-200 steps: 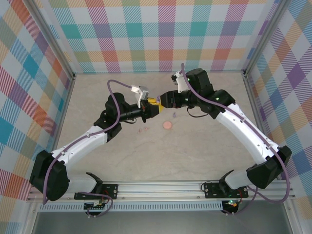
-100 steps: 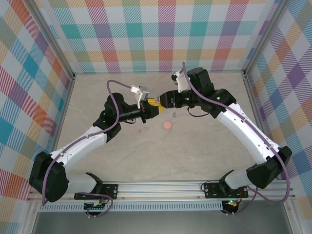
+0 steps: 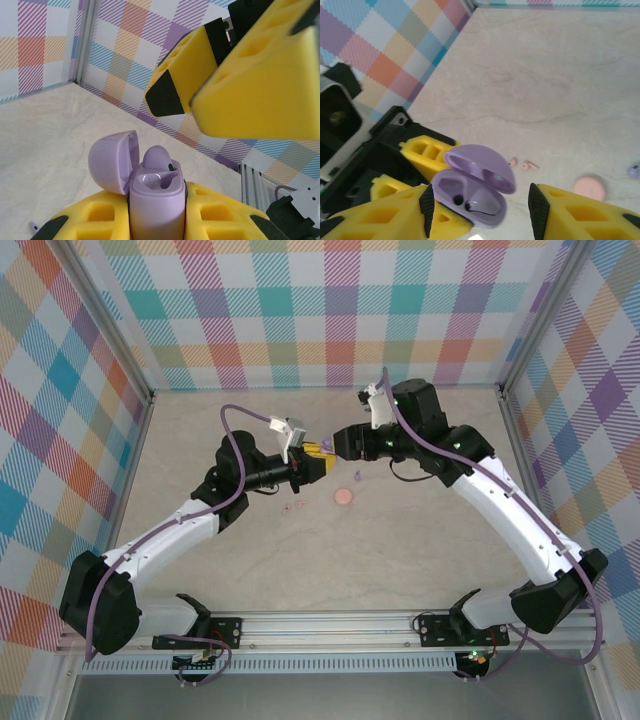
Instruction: Insert wireless bluetooth earbuds into charging case
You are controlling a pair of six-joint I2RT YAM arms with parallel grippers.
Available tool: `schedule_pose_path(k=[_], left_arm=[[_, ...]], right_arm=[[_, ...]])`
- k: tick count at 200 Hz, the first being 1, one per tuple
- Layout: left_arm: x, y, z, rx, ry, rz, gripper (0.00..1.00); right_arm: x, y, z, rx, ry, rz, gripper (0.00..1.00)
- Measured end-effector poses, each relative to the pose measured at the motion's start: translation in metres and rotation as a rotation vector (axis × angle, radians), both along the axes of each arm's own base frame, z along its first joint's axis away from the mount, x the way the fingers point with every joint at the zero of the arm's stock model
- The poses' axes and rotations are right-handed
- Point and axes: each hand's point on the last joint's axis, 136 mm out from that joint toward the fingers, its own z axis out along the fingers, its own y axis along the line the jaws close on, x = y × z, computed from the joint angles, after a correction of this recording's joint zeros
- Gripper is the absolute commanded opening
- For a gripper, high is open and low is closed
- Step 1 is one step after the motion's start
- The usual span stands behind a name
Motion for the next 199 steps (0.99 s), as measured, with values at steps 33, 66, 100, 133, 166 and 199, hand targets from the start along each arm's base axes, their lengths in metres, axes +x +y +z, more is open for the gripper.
schedule_pose_path(k=[33,66,100,133,166,199], left_arm=[[0.0,0.004,-0.004,0.024,0.015,0.022,0.1],[-0.009,0.012,0.003,0.041,-0.004,0.031,0.1],[-0.023,0.021,0.018,0.041,-0.039,0.032,0.1],[-0.033,0.028,0.027,0.044,-0.054,0.031,0.1],[-0.042,0.033,0.034,0.04,-0.06,0.031,0.1],[-0.049,0.038,0.041,0.025,-0.064,0.033,0.1]], right_arm=[[0.011,-0.021,-0.015,-0.084,0.018,-0.109,0.52],[0.028,-0.046,-0.037,-0.145,0.079,-0.208,0.51],[0.049,-0.058,-0.07,-0.19,0.166,-0.254,0.51],[0.066,-0.059,-0.118,-0.239,0.277,-0.244,0.43],[0.085,-0.053,-0.173,-0.301,0.388,-0.215,0.29],[0.109,-0.042,-0.212,-0.334,0.456,-0.199,0.22]])
